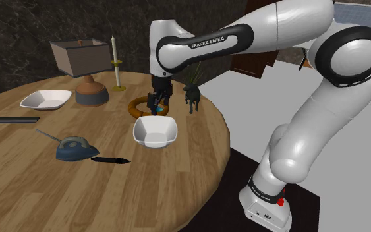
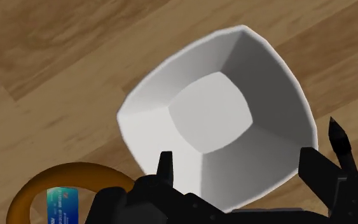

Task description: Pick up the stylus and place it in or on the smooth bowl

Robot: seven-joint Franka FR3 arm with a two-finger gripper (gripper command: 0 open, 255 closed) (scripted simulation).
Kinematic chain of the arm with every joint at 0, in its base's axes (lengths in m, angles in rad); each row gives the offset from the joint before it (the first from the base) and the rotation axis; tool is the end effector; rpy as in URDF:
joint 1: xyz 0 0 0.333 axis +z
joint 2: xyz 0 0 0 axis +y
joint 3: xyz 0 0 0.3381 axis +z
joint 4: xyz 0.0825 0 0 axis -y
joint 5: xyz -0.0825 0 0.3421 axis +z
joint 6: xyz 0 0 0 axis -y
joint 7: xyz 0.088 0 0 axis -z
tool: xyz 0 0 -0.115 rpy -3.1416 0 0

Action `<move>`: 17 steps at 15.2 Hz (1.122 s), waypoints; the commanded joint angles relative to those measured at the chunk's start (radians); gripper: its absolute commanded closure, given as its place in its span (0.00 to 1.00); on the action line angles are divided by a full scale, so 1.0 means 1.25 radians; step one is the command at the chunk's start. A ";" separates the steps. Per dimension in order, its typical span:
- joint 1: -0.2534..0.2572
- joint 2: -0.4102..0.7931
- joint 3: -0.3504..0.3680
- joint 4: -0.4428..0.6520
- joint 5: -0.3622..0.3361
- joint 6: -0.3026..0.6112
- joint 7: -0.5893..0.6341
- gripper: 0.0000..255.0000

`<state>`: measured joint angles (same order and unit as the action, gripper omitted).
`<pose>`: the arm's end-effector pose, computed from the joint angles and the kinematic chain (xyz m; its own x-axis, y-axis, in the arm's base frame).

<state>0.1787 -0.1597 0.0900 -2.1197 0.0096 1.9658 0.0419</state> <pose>0.4469 0.1259 0.5116 0.9754 0.2202 0.0054 0.2202 -0.9754 0.0052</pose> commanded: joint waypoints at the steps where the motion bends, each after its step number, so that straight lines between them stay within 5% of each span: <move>1: 0.015 0.047 0.016 0.028 -0.001 0.016 -0.004 0.00; 17: 0.135 0.423 0.111 0.303 -0.072 0.080 -0.037 0.00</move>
<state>0.3343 0.3352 0.2222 -1.7666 -0.0713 2.0598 -0.0048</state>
